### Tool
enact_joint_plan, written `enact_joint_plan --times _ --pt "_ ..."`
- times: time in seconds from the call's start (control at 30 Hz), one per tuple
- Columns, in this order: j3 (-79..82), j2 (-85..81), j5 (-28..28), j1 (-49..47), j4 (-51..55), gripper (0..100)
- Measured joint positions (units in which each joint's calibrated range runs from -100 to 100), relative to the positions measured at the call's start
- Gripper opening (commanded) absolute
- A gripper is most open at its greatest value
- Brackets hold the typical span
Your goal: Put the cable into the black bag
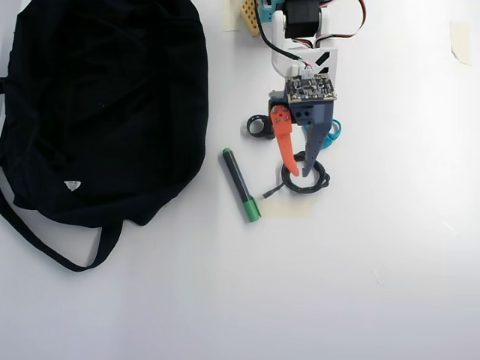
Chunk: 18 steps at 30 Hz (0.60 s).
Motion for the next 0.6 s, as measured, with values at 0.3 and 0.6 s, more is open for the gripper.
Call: enact_joint_plan --times 0.3,0.6 --pt "0.0 0.0 0.0 -0.1 10.6 2" --pt "0.0 0.0 0.0 -2.9 21.5 3"
